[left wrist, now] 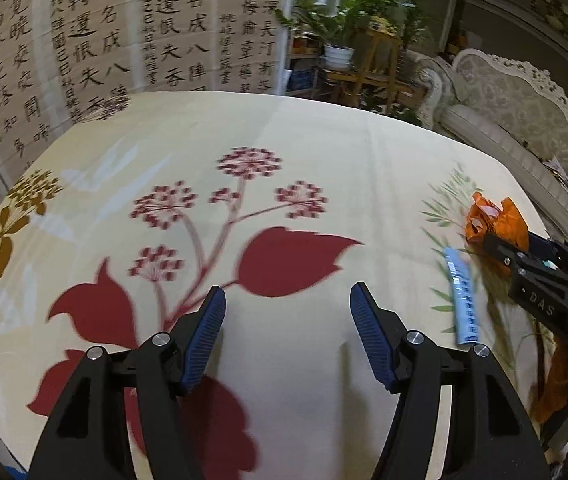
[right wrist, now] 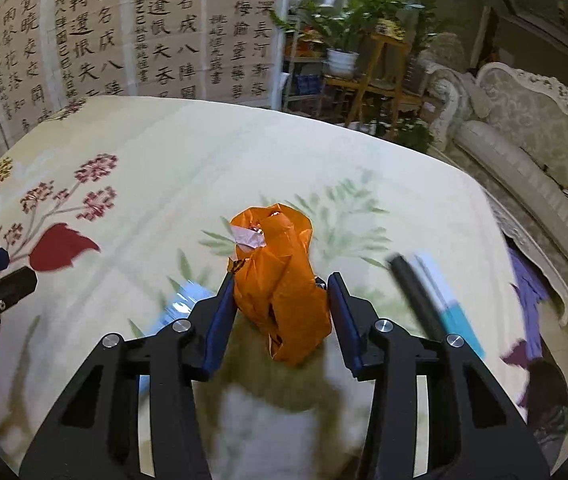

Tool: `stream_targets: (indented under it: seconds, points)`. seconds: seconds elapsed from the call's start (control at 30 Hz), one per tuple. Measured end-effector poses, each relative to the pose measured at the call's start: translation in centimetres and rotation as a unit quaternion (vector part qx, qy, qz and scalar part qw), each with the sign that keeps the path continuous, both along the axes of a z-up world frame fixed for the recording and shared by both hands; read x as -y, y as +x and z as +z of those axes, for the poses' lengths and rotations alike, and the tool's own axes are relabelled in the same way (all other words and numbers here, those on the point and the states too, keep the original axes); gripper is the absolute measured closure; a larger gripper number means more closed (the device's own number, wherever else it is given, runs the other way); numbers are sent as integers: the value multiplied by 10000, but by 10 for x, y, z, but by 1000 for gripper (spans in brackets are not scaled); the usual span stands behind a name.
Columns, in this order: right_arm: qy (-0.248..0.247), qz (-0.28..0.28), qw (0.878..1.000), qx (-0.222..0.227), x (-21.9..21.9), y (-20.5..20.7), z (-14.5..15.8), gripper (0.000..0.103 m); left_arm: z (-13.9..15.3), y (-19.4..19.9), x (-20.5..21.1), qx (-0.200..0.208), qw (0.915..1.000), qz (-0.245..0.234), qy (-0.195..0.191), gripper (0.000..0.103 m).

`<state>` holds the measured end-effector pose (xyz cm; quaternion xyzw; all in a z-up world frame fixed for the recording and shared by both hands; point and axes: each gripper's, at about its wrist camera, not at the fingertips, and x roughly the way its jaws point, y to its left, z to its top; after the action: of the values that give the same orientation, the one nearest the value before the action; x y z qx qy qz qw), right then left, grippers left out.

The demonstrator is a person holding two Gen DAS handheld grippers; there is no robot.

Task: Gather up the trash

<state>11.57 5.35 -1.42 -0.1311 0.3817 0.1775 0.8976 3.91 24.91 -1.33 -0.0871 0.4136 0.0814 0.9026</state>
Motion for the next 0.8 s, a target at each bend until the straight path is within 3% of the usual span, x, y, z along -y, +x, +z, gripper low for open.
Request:
stream_targets:
  seconds: [0.4, 0.6, 0.73, 0.8]
  points:
    - [-32, -677, 9977, -47, 76, -32, -5, 59, 0, 14, 64, -47, 9982, -594, 68, 40]
    - [62, -781, 9969, -64, 92, -44, -5, 58, -1, 22, 94, -72, 9963, -842, 147, 37]
    - [87, -734, 9972, -71, 93, -46, -6, 58, -5, 31, 107, -140, 9947, -918, 438, 38]
    - [148, -704, 9972, -198, 93, -45, -10, 58, -10, 37, 111, -263, 9937, -979, 482, 49]
